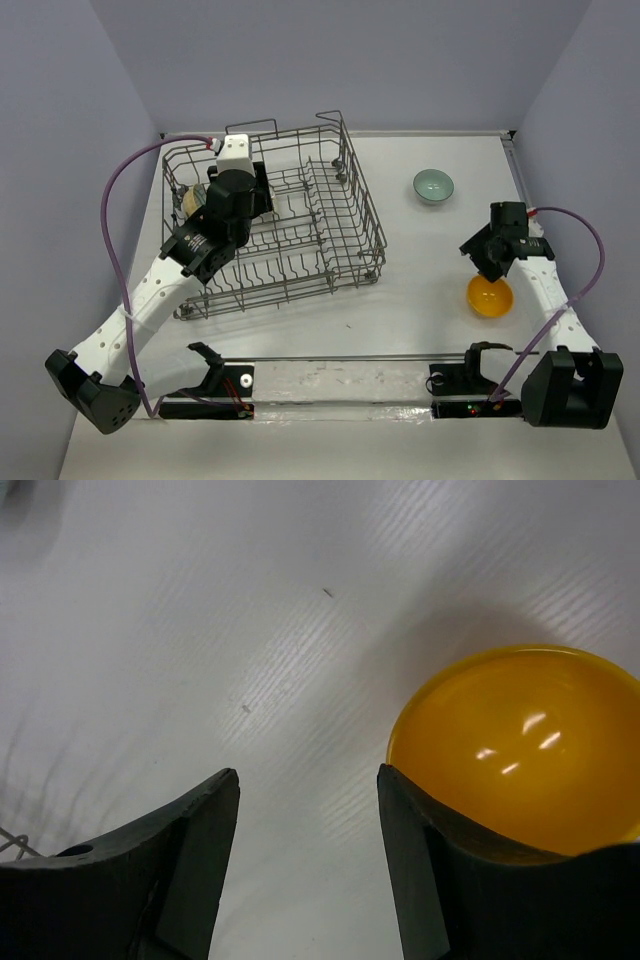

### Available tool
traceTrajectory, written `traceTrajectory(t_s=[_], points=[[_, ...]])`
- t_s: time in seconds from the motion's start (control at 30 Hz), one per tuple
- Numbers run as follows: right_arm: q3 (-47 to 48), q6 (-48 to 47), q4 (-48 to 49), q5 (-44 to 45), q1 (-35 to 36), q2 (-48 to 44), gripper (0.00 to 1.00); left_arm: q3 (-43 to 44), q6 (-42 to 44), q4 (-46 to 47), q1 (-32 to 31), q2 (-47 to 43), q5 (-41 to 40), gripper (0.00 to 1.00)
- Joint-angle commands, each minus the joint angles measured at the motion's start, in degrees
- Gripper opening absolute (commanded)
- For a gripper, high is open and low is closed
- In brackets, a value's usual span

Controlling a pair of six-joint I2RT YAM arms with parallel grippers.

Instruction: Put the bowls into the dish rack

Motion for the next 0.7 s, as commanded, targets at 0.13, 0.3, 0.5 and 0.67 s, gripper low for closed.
traceTrajectory(t_s=[0.13, 0.3, 0.5, 0.67], points=[[0.0, 3.98, -6.28, 4.09, -1.24, 2.37, 0.63, -0.77, -0.72, 2.74, -0.18, -0.52, -0.27, 0.62], [-1.31, 4.78, -6.9, 5.24, -1.85, 3.26, 0.63, -0.86, -0.8, 2.83, -0.09, -0.17, -0.09, 0.62], [-2.2, 5.04, -5.32, 4.89, -2.38, 5.19, 0.63, -0.95, -0.72, 2.83, -0.09, 0.27, -0.09, 0.62], [-3.07, 5.04, -3.3, 4.97, -2.38, 6.95, 0.63, -1.04, -0.63, 2.83, -0.09, 0.45, -0.18, 0.61]])
